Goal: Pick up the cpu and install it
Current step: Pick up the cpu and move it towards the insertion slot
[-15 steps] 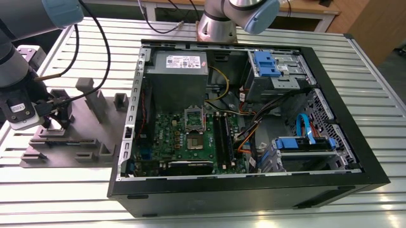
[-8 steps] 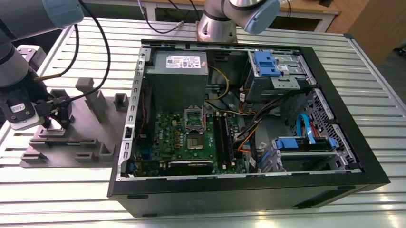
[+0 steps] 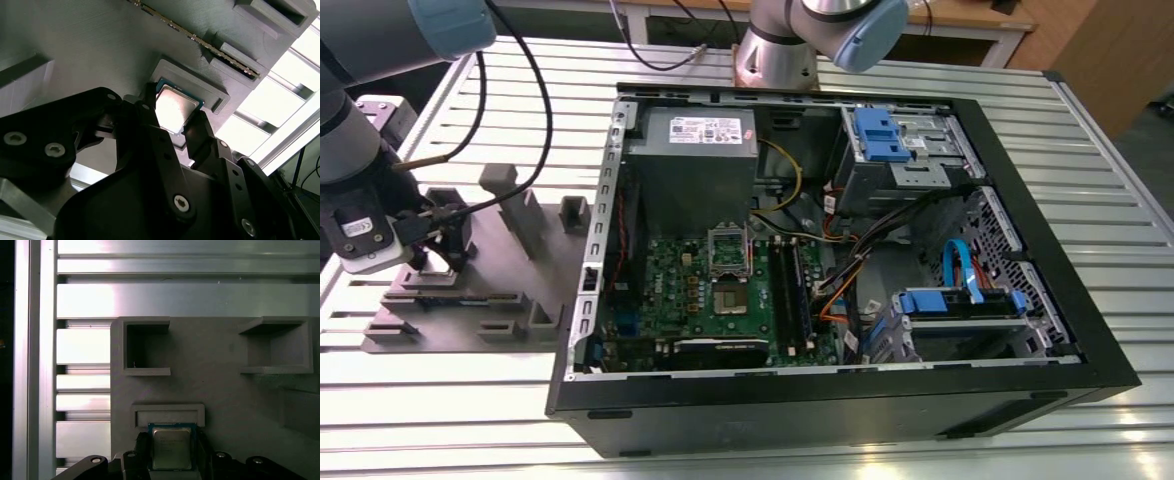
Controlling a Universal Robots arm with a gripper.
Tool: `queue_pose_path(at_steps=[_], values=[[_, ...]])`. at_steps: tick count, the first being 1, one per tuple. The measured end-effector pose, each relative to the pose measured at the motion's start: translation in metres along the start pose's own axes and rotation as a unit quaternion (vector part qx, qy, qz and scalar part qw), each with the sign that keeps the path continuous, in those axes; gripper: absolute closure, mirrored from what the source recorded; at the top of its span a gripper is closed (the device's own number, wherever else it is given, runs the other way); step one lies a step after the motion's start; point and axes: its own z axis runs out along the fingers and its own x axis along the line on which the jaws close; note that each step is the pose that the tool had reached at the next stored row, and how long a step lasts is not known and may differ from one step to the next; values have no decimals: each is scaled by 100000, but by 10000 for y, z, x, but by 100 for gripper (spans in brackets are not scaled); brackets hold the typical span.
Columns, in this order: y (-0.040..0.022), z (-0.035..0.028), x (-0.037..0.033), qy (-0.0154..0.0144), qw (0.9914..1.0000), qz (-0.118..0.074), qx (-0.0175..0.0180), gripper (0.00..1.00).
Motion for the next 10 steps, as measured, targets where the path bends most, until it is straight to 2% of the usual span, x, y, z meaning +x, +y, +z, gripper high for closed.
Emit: queue_pose_path(at_steps=[10], values=[[0,2,1,0,100000,0,-1,53]])
